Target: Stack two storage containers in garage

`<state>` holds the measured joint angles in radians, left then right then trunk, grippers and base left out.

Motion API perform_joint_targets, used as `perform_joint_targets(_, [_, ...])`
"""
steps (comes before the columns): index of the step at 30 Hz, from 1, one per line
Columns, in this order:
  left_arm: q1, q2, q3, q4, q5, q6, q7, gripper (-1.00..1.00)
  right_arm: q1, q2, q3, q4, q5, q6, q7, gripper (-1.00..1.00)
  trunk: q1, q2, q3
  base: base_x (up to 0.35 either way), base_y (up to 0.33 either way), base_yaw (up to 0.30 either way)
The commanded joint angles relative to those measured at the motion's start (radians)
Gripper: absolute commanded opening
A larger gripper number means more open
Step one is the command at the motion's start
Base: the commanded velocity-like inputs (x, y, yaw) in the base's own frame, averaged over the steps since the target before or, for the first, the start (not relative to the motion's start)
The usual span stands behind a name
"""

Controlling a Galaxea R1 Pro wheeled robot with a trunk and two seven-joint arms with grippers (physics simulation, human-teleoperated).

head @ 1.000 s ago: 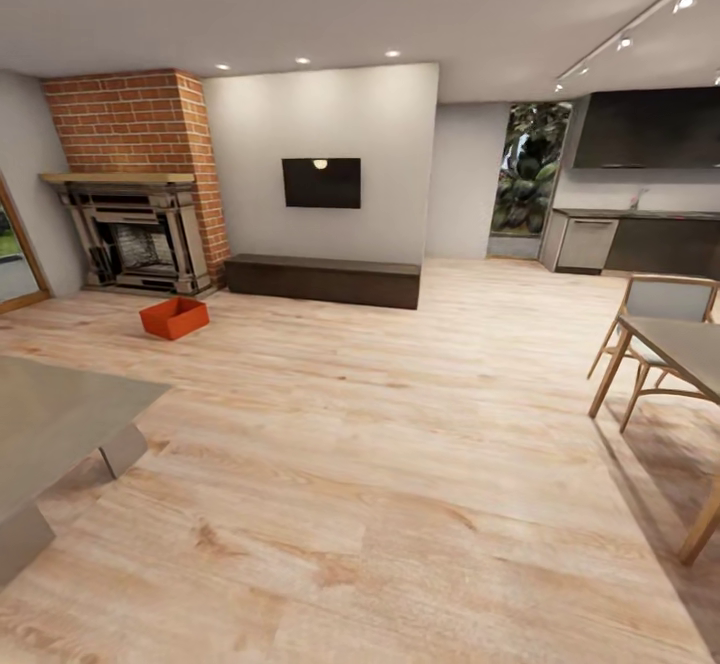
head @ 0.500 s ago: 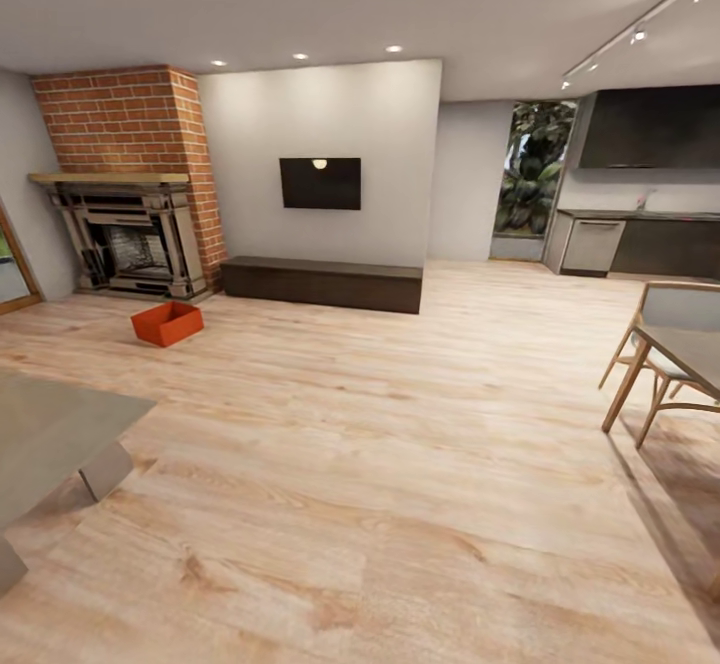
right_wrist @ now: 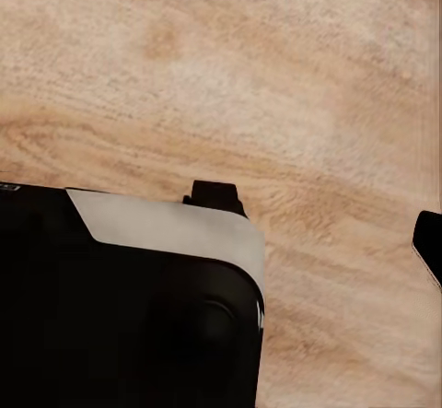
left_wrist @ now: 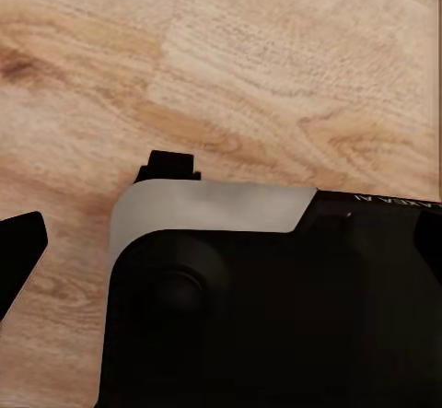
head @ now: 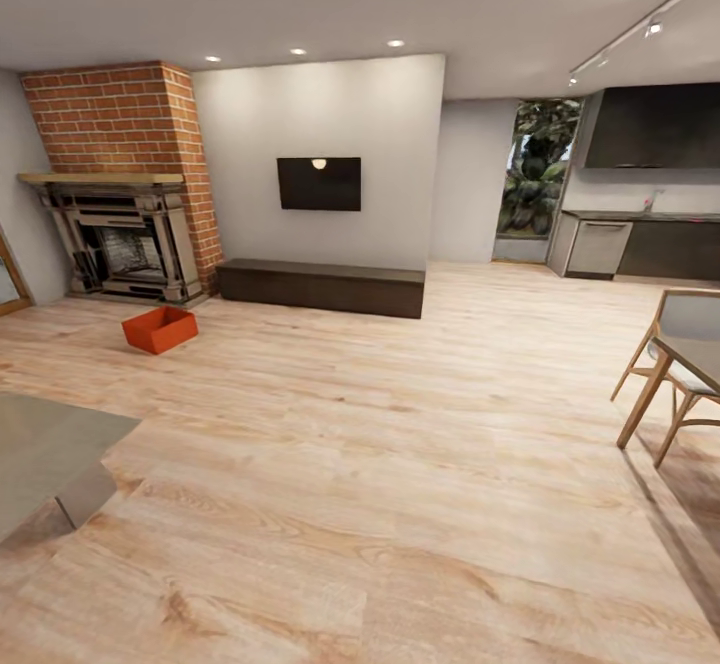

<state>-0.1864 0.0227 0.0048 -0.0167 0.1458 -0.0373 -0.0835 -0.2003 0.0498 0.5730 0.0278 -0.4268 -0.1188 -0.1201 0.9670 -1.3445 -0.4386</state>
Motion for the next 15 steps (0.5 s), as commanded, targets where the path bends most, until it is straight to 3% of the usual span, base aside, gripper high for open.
perform_joint_targets(1, [-0.001, 0.0, 0.0, 0.001, 0.009, -0.003, -0.005, 1.0, -0.001, 0.001, 0.008, 0.003, -0.009, -0.005, -0.001, 1.0, 0.001, 0.0, -0.001, 0.318, 0.0, 0.0])
perform_joint_targets(15, [0.0, 0.0, 0.0, 0.001, 0.009, -0.003, -0.005, 1.0, -0.001, 0.002, 0.008, 0.003, -0.01, -0.004, -0.001, 1.0, 0.001, 0.0, -0.001, 0.319, 0.0, 0.0])
